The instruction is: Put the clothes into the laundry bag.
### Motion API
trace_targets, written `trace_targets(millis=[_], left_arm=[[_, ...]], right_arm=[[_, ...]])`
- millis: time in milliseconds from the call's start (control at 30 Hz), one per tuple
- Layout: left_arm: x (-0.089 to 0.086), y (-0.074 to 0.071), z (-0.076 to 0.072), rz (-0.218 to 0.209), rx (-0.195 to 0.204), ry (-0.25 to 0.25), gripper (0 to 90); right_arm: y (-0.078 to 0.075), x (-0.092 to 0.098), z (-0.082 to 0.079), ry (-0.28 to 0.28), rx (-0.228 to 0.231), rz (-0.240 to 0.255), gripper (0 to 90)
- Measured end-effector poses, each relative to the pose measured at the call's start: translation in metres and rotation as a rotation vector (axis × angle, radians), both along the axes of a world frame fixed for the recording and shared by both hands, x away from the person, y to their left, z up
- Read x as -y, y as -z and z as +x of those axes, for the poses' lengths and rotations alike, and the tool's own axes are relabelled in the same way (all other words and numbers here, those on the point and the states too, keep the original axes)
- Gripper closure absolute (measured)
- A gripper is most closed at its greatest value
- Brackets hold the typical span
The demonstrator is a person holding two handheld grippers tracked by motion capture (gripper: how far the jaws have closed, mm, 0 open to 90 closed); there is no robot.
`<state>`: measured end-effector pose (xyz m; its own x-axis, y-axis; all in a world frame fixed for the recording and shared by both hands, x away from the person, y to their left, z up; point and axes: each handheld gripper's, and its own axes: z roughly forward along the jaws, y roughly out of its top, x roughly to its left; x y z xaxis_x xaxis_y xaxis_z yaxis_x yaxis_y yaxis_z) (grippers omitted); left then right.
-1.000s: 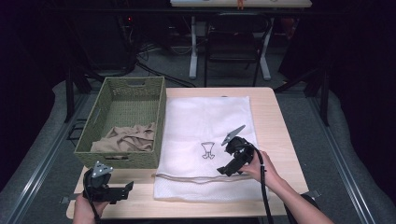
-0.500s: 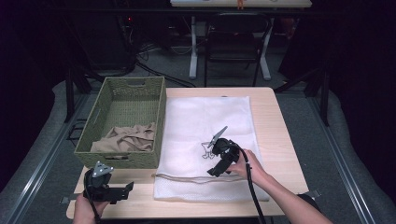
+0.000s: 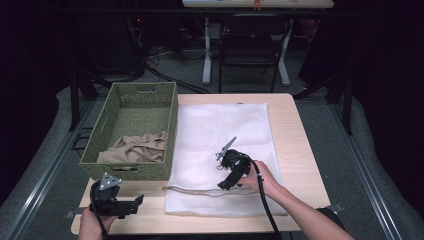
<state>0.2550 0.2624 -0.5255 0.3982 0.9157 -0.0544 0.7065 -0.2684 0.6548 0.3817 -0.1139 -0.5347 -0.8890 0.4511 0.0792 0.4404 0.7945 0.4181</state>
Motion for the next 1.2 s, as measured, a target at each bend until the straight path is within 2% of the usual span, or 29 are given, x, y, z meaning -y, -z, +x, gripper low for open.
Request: trace_targets(millis=[200,400,600,767,833,1200], left_arm=[[-0.002,-0.001,-0.001,-0.001,0.001,0.006,0.1],[-0.001,0.000,0.000,0.003,-0.003,0.009,0.1],[-0.002,0.000,0.000,0.006,-0.006,0.009,0.2],[0.000,0.000,-0.002,0.009,-0.005,0.005,0.2],[0.000,-0.001,-0.002,0.010,-0.004,0.006,0.2],[0.000,0.001,-0.001,0.015,-0.008,0.004,0.2]], right_arm=[[0.009,-0.004,-0.003,-0.015,-0.001,-0.045,15.9],[0.016,-0.006,-0.003,-0.004,0.002,-0.088,22.4],[0.020,-0.008,-0.006,-0.023,-0.011,-0.100,25.0],[0.021,-0.009,-0.008,-0.025,0.021,-0.121,31.2],[0.021,-0.008,-0.007,-0.025,0.035,-0.120,35.2],[0.019,0.002,-0.001,0.022,0.044,-0.078,56.7]])
